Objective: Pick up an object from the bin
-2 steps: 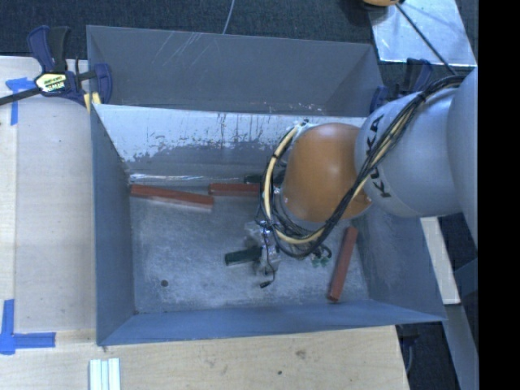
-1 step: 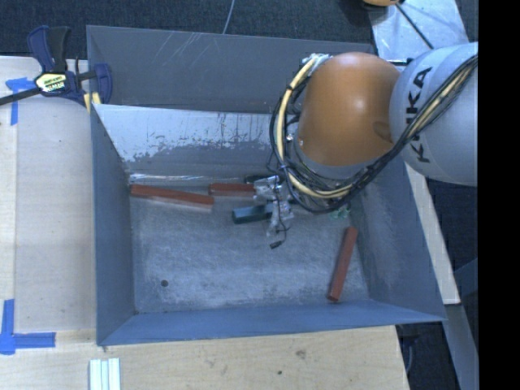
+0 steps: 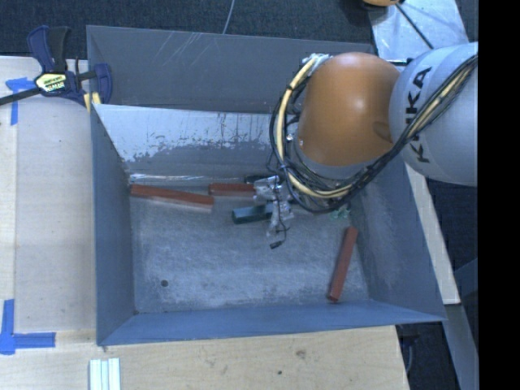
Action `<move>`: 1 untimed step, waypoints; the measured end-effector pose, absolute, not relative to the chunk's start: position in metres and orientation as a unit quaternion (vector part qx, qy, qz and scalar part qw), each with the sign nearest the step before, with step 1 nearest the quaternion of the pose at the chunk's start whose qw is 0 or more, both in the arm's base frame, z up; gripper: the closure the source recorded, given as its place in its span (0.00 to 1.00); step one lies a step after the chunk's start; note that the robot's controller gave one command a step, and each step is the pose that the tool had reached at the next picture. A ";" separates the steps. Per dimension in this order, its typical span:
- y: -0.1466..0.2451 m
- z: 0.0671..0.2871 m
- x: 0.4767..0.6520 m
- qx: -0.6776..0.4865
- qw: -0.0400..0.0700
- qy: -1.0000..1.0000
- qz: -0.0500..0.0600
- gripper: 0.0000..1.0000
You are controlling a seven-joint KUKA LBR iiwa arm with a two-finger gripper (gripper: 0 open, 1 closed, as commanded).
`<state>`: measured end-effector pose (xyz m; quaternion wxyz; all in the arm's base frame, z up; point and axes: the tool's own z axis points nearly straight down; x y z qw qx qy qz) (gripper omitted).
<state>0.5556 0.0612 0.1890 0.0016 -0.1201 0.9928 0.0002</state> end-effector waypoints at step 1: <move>0.045 0.232 0.554 -0.120 -0.002 0.993 0.000 1.00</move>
Offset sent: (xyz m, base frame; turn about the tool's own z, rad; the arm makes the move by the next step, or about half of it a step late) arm -0.0507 0.0008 0.1560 0.0300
